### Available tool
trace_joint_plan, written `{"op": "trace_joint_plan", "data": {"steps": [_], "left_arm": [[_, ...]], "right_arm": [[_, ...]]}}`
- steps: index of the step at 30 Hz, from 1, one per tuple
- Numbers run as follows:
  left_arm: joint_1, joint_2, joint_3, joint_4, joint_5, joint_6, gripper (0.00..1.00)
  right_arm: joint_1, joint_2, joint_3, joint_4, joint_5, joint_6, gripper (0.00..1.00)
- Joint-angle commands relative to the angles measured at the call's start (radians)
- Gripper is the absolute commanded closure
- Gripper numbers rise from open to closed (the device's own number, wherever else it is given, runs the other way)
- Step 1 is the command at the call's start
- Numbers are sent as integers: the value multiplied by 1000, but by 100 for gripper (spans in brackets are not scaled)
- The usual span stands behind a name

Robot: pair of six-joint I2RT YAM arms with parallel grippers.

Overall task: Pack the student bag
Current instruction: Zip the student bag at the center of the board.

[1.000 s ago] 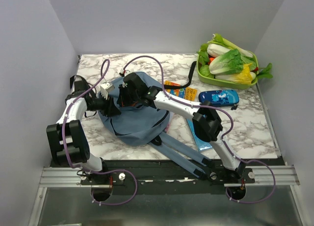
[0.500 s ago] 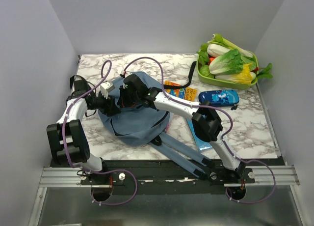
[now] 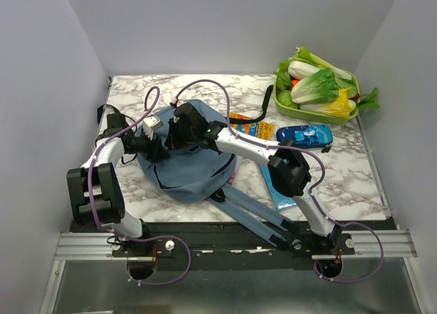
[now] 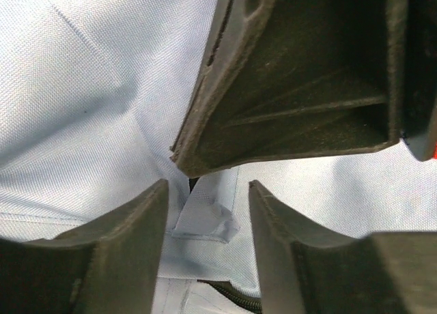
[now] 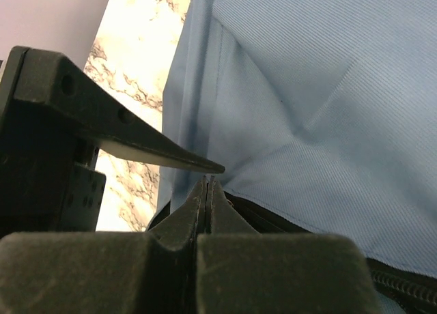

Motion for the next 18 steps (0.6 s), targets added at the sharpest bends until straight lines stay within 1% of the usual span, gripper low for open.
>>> {"op": "trace_joint_plan", "data": {"steps": [1, 5, 8, 9, 10, 12, 13, 16, 18], "left_arm": [[-11, 19, -6, 80, 17, -31, 50], [-34, -45, -58, 164, -9, -63, 57], [-53, -59, -75, 171, -31, -69, 64], [-51, -57, -64, 162, -31, -71, 67], [-53, -53, -57, 139, -31, -71, 74], [-51, -53, -32, 111, -33, -60, 83], [-50, -57, -28, 90, -33, -60, 91], [-38, -82, -11, 60, -22, -66, 99], [-36, -103, 5, 37, -14, -71, 100]], "right_arm": [[-17, -77, -36, 41, -19, 45, 100], [-37, -95, -55, 68, -49, 74, 99], [-43, -91, -40, 71, -62, 77, 99], [-46, -88, -32, 68, -60, 77, 99], [-50, -86, -29, 64, -62, 79, 99], [-56, -86, -30, 59, -62, 79, 99], [-60, -86, -32, 54, -59, 82, 99], [-74, -83, -33, 48, -62, 85, 99], [-88, -77, -23, 36, -62, 90, 99]]}}
